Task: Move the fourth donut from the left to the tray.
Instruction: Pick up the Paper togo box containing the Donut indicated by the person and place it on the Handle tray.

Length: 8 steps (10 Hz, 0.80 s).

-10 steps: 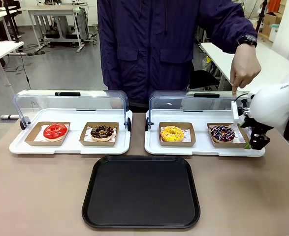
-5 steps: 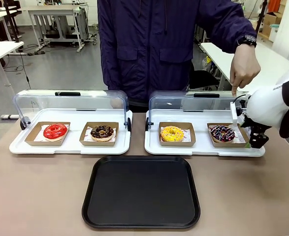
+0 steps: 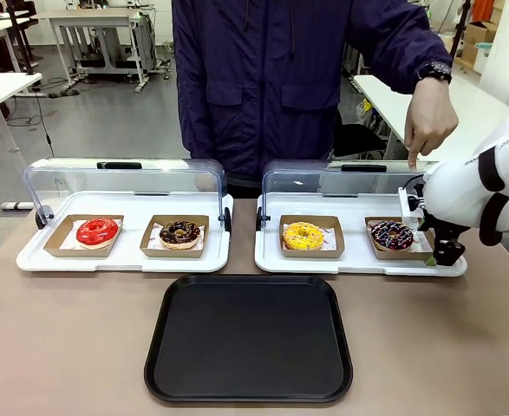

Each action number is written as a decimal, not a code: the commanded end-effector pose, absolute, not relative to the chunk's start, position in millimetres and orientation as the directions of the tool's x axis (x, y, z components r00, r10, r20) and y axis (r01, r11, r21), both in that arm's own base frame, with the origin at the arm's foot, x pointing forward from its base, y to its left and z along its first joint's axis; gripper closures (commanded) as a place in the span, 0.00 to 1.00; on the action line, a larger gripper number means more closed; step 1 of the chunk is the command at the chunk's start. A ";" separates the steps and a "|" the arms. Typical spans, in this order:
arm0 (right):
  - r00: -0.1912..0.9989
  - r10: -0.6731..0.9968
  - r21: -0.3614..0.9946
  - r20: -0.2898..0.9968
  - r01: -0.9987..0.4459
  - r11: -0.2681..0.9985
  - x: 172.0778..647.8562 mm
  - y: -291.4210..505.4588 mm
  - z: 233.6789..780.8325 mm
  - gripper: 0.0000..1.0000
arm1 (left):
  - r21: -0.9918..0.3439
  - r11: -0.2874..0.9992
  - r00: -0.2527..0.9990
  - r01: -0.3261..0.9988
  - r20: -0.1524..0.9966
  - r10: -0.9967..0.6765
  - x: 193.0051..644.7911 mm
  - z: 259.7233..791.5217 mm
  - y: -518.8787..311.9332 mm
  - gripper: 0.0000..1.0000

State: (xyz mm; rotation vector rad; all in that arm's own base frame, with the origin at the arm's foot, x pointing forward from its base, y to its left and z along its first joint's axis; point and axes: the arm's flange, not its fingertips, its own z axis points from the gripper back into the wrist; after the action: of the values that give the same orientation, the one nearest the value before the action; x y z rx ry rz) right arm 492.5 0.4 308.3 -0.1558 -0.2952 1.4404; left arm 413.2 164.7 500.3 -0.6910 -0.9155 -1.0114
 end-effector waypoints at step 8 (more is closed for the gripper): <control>0.078 0.995 -0.259 0.062 -0.961 0.091 504.1 -2.3 305.8 1.00 | -0.064 0.376 0.222 0.924 0.892 -0.394 412.8 502.5 164.0 0.00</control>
State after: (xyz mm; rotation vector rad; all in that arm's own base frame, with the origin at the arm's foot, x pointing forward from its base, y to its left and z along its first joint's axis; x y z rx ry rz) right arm 499.8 -2.5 304.1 -0.1656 -0.2727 1.4686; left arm 413.2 164.7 500.3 -0.6911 -0.9155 -1.0114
